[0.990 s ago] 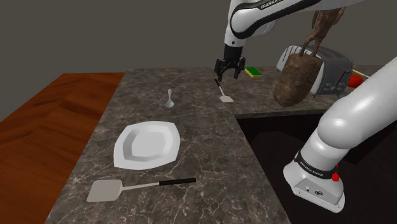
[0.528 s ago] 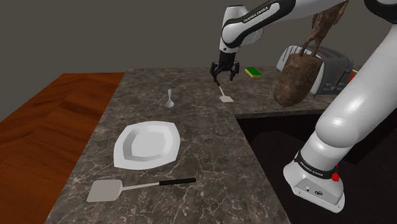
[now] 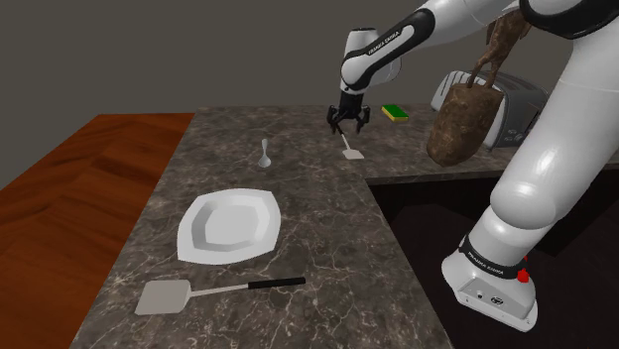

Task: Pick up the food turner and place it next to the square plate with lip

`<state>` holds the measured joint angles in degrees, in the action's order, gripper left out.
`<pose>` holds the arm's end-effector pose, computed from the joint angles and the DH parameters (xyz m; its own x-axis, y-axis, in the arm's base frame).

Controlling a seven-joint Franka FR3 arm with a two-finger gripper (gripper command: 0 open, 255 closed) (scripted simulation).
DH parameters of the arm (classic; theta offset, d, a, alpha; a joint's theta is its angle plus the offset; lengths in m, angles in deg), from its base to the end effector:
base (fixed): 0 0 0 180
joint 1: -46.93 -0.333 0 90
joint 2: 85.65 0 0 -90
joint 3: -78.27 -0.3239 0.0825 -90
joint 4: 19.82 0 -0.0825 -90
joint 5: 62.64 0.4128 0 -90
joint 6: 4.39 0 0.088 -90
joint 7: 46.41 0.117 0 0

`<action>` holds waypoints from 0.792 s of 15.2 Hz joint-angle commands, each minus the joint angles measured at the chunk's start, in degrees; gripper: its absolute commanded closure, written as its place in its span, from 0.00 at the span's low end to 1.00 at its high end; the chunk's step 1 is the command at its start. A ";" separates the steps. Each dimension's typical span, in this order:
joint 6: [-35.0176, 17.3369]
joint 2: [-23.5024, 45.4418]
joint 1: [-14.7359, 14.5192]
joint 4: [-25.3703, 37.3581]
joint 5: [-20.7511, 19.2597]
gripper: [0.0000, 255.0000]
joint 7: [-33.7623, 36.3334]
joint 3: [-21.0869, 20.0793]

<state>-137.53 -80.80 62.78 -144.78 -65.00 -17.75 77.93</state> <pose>0.5530 -0.1546 0.3362 0.7344 -0.6755 0.0655 -0.6770 -0.7360 -0.0003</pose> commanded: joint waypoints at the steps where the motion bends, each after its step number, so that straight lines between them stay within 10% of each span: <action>1: -1.38 0.95 0.00 -0.40 -0.08 0.00 0.13 0.02; 11: -2.49 1.74 0.02 -0.72 -0.13 0.00 0.16 0.04; 12: -2.49 1.74 0.02 -0.72 -0.13 1.00 0.16 0.04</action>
<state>-140.03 -79.06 62.79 -145.50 -65.12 -17.58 77.97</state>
